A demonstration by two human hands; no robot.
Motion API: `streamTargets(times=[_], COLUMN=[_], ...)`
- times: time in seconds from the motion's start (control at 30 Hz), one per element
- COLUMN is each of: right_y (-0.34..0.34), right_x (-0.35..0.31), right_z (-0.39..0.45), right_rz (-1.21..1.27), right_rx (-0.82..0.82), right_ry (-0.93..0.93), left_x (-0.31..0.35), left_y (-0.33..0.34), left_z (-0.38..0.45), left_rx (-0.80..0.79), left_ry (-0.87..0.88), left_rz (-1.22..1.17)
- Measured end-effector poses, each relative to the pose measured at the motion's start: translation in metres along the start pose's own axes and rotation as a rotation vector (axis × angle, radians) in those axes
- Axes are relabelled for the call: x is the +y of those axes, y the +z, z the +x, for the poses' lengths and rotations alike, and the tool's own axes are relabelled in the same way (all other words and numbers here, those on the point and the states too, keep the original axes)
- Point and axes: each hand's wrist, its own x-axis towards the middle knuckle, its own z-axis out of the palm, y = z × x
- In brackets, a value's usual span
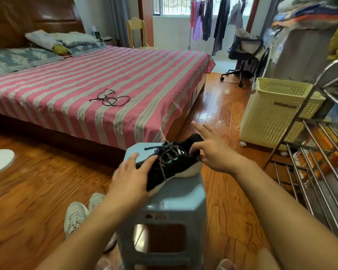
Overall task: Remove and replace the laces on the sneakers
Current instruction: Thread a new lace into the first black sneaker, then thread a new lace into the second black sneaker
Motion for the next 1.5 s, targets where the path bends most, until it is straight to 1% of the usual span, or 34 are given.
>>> streamTargets(times=[0.03,0.07,0.1,0.13,0.2,0.27,0.3,0.37,0.47,0.57,0.63,0.7,0.77,0.83,0.9,0.97,1.0,1.07,1.17,1.27,1.3,1.4,1.47,1.5], right_y=[-0.004,-0.008,-0.011,-0.013,-0.014,-0.015,-0.015,-0.011,-0.014,-0.019,-0.008,0.021,0.071,0.141,0.222,0.302,0.337,0.401,0.471,0.515,0.528,0.540,0.529,0.516], right_x=[-0.003,-0.008,-0.012,-0.014,-0.010,-0.006,-0.006,-0.013,-0.042,-0.106,-0.164,-0.227,-0.288,-0.340,-0.381,-0.410,-0.421,-0.436,-0.453,-0.460,-0.460,-0.459,-0.460,-0.462], right_z=[-0.009,-0.019,-0.025,-0.029,-0.032,-0.034,-0.034,-0.035,-0.033,-0.019,0.000,0.020,0.035,0.043,0.042,0.037,0.036,0.039,0.051,0.061,0.064,0.071,0.078,0.082], right_rz=[-0.021,0.010,0.091,0.191,0.300,0.314,0.314,0.304,0.322,0.430,0.455,0.485,0.506,0.526,0.509,0.446,0.420,0.366,0.349,0.262,0.215,0.106,0.052,0.036], right_rx=[-0.007,-0.013,-0.035,-0.072,-0.188,-0.286,-0.307,-0.285,-0.208,-0.158,-0.176,-0.255,-0.347,-0.423,-0.504,-0.574,-0.606,-0.652,-0.645,-0.620,-0.651,-0.790,-0.895,-0.951], right_ry=[-0.049,-0.085,-0.087,-0.064,0.020,0.076,0.088,0.096,0.033,-0.064,-0.136,-0.198,-0.215,-0.203,-0.186,-0.168,-0.163,-0.170,-0.171,-0.127,-0.108,-0.082,-0.116,-0.140], left_x=[-0.022,-0.040,-0.054,-0.062,-0.066,-0.067,-0.070,-0.078,-0.098,-0.133,-0.165,-0.205,-0.250,-0.300,-0.343,-0.375,-0.388,-0.414,-0.454,-0.495,-0.508,-0.530,-0.536,-0.532], left_y=[-0.008,-0.013,-0.014,-0.013,-0.003,0.004,0.003,-0.008,-0.038,-0.071,-0.085,-0.083,-0.062,-0.020,0.036,0.096,0.125,0.170,0.215,0.251,0.265,0.287,0.299,0.297], left_z=[0.005,0.008,0.010,0.009,0.003,-0.007,-0.013,-0.028,-0.065,-0.106,-0.130,-0.154,-0.183,-0.211,-0.238,-0.256,-0.262,-0.268,-0.269,-0.272,-0.275,-0.285,-0.294,-0.296], left_rx=[0.072,0.152,0.209,0.215,0.139,0.021,-0.028,-0.084,-0.089,-0.080,-0.052,-0.022,-0.042,-0.126,-0.239,-0.325,-0.334,-0.313,-0.286,-0.299,-0.308,-0.312,-0.263,-0.254], left_ry=[-0.056,-0.121,-0.190,-0.250,-0.295,-0.259,-0.238,-0.220,-0.316,-0.438,-0.542,-0.661,-0.778,-0.870,-0.960,-1.048,-1.093,-1.195,-1.318,-1.392,-1.398,-1.399,-1.392,-1.361], left_rz=[0.079,0.115,0.080,-0.006,-0.171,-0.228,-0.246,-0.236,-0.220,-0.240,-0.294,-0.336,-0.356,-0.361,-0.393,-0.426,-0.432,-0.416,-0.383,-0.378,-0.388,-0.423,-0.424,-0.391])
